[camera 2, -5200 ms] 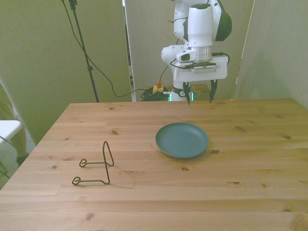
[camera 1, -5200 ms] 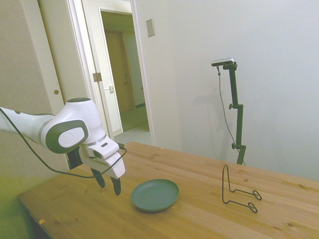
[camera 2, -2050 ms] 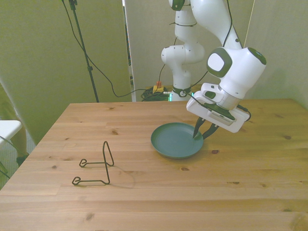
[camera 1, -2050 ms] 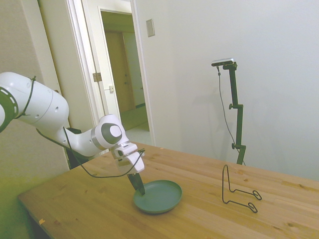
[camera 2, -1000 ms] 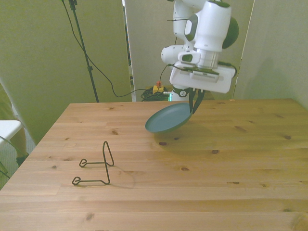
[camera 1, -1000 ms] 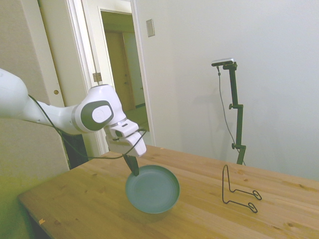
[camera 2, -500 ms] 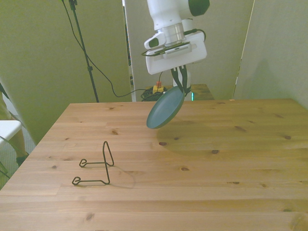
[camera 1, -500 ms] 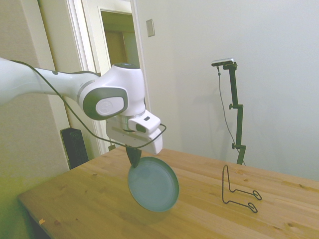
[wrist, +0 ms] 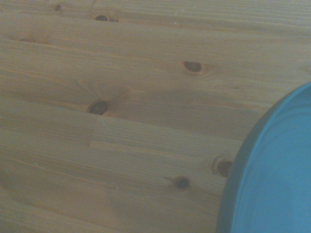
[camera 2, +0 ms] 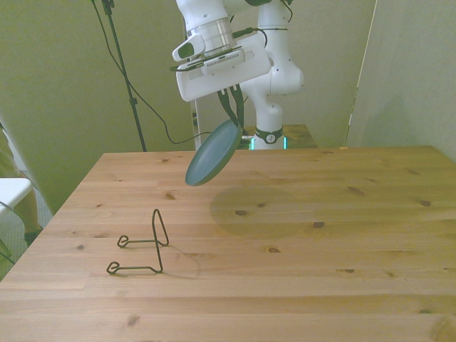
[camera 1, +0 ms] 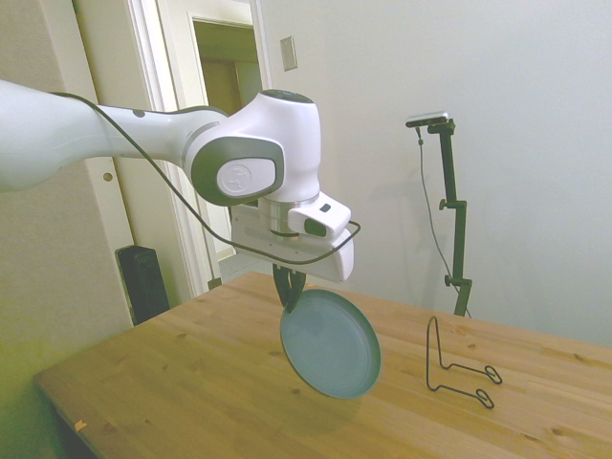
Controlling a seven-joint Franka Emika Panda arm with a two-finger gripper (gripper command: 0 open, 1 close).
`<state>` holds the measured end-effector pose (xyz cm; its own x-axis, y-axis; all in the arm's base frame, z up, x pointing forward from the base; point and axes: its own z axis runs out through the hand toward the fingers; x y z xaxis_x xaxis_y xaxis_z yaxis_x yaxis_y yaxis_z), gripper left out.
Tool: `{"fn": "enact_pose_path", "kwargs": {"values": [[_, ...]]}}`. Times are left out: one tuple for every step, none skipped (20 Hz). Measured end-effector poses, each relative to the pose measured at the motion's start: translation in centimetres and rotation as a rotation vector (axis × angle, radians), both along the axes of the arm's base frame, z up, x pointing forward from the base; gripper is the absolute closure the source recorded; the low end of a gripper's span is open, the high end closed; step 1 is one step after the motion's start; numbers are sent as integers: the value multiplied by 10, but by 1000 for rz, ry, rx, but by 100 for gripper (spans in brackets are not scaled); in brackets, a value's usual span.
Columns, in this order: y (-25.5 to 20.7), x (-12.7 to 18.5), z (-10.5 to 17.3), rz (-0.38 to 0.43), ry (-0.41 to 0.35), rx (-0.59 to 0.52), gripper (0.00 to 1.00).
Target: Load the plate
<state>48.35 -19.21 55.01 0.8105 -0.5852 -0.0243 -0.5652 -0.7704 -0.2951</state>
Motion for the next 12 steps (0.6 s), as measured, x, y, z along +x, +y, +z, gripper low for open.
{"fn": "enact_pose_path", "kwargs": {"values": [[-4,1,3,0,-2,15,100],[-11,1,10,6,-9,39,100],[-21,2,18,13,-23,63,100],[-34,3,26,15,-34,89,100],[-48,3,34,14,-40,111,100],[-62,5,38,16,-45,131,100],[-77,7,41,22,-51,151,100],[-90,11,41,33,-57,167,100],[-102,16,41,48,-64,180,100],[-112,22,39,62,-72,193,100],[-121,28,35,76,-76,207,100],[-129,35,32,87,-78,217,100]]}}
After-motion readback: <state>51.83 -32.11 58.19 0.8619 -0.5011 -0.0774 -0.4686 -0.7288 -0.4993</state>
